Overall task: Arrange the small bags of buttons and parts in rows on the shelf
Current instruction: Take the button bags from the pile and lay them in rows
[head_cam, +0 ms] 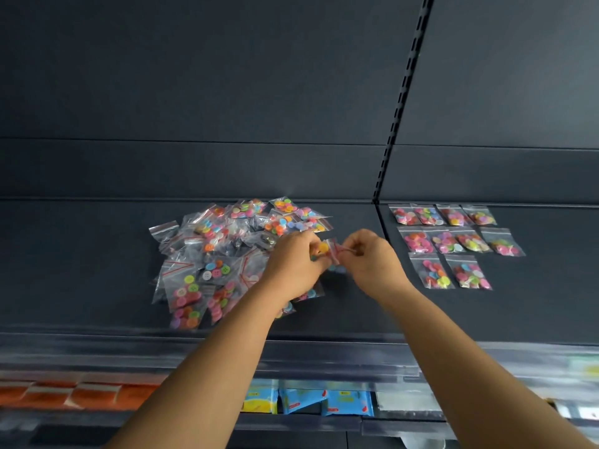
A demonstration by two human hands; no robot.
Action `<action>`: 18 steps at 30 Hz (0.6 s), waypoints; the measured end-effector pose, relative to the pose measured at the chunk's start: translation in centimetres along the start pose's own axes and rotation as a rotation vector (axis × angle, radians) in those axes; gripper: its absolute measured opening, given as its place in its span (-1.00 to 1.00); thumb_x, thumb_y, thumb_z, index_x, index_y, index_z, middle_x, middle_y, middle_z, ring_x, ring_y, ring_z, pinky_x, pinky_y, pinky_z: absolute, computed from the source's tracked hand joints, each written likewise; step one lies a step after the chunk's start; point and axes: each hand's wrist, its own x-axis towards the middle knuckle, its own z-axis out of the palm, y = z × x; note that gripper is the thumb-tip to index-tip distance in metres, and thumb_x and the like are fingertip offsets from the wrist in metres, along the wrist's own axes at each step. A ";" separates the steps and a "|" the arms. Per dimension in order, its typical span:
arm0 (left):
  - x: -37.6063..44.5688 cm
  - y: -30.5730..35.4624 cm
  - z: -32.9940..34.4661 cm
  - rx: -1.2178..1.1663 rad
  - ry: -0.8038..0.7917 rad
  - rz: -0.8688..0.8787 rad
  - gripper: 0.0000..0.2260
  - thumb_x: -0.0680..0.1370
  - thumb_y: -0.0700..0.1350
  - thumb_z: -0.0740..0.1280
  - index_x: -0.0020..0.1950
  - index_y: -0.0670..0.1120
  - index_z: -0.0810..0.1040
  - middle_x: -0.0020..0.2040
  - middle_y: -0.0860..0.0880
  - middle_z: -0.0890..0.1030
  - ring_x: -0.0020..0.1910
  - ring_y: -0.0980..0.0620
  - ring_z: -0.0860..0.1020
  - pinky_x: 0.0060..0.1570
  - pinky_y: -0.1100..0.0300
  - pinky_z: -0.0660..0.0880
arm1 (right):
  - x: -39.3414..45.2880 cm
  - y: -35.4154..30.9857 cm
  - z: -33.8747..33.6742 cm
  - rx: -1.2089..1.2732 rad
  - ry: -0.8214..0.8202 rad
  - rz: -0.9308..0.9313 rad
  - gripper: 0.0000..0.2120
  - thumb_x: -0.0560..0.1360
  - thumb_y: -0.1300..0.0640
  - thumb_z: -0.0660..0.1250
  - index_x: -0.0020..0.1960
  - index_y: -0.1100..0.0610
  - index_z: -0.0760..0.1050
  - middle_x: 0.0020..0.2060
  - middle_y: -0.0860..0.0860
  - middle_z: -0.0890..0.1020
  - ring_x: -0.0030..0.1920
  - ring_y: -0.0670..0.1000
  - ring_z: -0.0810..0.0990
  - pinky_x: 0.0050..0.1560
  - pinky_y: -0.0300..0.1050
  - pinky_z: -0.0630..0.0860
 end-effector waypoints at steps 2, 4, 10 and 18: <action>-0.1 1.2 -0.1 -0.145 0.019 -0.031 -0.81 0.44 -0.03 0.42 -0.17 -0.09 0.47 -0.32 0.04 0.44 -0.35 0.07 0.38 -0.35 0.18 0.32 | -0.1 -0.4 -1.0 0.165 0.036 0.022 -0.88 0.43 0.24 0.35 -0.15 0.04 0.47 -0.30 -0.05 0.62 -0.36 -0.06 0.53 -0.43 -0.32 0.44; -0.1 2.4 0.0 -0.277 0.025 -0.062 -0.86 0.43 -0.03 0.42 -0.15 -0.05 0.50 -0.37 0.07 0.49 -0.42 0.15 0.40 -0.40 0.29 0.34 | -0.3 -0.5 -2.2 0.267 0.049 0.037 -0.84 0.42 0.26 0.35 -0.04 0.07 0.52 -0.21 0.00 0.67 -0.26 -0.01 0.60 -0.26 -0.14 0.53; 0.2 6.9 1.8 -0.448 -0.027 -0.156 -0.79 0.56 0.03 0.23 -0.12 -0.08 0.55 -0.34 0.03 0.53 -0.31 0.06 0.49 -0.15 0.03 0.52 | -0.5 1.1 -6.8 0.364 0.124 0.045 -0.92 0.48 0.20 0.34 -0.16 0.10 0.59 -0.22 0.07 0.68 -0.19 0.04 0.63 -0.07 -0.03 0.57; 0.8 14.3 7.7 -0.628 -0.103 -0.240 -0.87 0.54 0.00 0.33 -0.08 -0.04 0.57 -0.24 0.03 0.64 -0.23 0.11 0.62 -0.04 0.12 0.61 | -0.5 6.5 -15.4 0.329 0.205 0.043 -0.86 0.52 0.17 0.31 -0.20 0.04 0.57 -0.40 -0.11 0.66 -0.37 -0.09 0.57 -0.36 -0.16 0.52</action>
